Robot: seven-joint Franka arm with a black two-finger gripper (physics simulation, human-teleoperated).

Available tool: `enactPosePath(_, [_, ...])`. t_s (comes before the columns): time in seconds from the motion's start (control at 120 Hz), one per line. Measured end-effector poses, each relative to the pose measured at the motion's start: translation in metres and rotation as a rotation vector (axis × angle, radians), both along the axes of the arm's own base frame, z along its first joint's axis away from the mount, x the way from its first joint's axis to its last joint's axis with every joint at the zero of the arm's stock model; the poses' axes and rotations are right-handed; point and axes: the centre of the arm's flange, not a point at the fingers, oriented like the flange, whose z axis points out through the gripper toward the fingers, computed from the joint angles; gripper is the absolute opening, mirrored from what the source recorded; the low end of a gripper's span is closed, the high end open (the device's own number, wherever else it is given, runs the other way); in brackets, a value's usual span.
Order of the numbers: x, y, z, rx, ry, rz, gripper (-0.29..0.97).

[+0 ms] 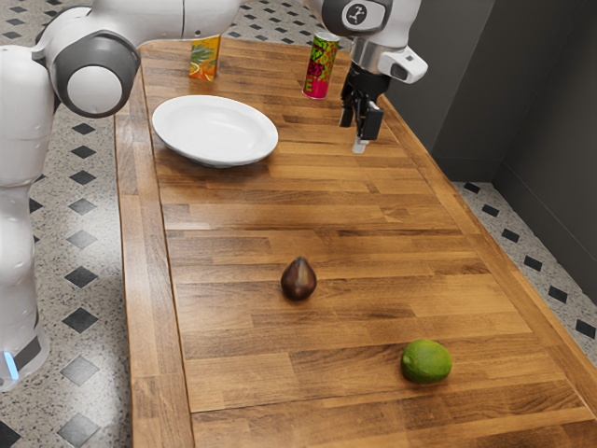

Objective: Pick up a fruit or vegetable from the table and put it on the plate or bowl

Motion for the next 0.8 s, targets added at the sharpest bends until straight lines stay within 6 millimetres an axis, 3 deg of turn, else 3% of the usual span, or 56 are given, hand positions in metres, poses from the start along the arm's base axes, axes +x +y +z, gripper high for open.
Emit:
enactPosePath(0.333, [0.001,-0.003,0.0,-0.006,-0.004,-0.003,0.68])
enactPosePath(0.542, [0.004,-0.071,0.017,-0.032,-0.057,-0.074,0.68])
enactPosePath(0.683, [0.027,-0.09,-0.01,-0.122,-0.065,-0.041,0.68])
enactPosePath(0.733, [0.045,-0.084,-0.039,-0.216,-0.04,0.001,0.68])
enactPosePath(0.8, [0.054,-0.078,-0.047,-0.286,-0.05,0.042,0.68])
